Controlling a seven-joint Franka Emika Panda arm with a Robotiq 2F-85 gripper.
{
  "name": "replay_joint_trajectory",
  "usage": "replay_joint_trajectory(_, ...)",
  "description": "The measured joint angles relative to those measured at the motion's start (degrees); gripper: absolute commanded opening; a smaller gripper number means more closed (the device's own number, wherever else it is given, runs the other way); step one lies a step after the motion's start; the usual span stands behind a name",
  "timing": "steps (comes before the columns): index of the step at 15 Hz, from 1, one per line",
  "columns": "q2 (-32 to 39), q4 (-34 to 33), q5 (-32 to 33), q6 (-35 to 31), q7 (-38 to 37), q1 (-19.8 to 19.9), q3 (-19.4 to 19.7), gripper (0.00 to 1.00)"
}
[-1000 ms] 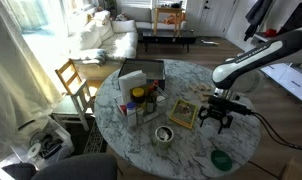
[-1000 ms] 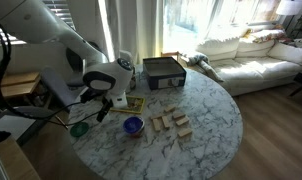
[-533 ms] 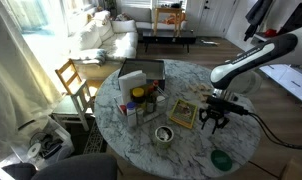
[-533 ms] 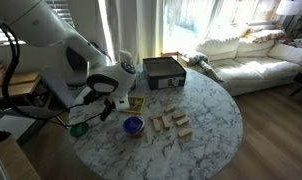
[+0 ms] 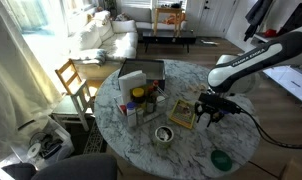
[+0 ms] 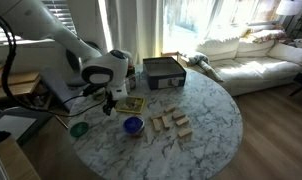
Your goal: Turn the scooper around
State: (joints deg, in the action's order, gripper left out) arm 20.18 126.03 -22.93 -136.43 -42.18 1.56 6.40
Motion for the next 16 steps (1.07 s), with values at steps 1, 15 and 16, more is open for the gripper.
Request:
replay_joint_trajectory(1,-0.67,0.82,2.80,-2.54,-2.82,-1.34,0.35,0.25)
replay_joint_trajectory(15,-3.25,7.67,40.91,-9.70,-37.51,-10.98,6.17,0.25)
replay_joint_trajectory(16,-3.23,7.85,41.97,-9.70,-38.64,-11.22,6.13,0.75)
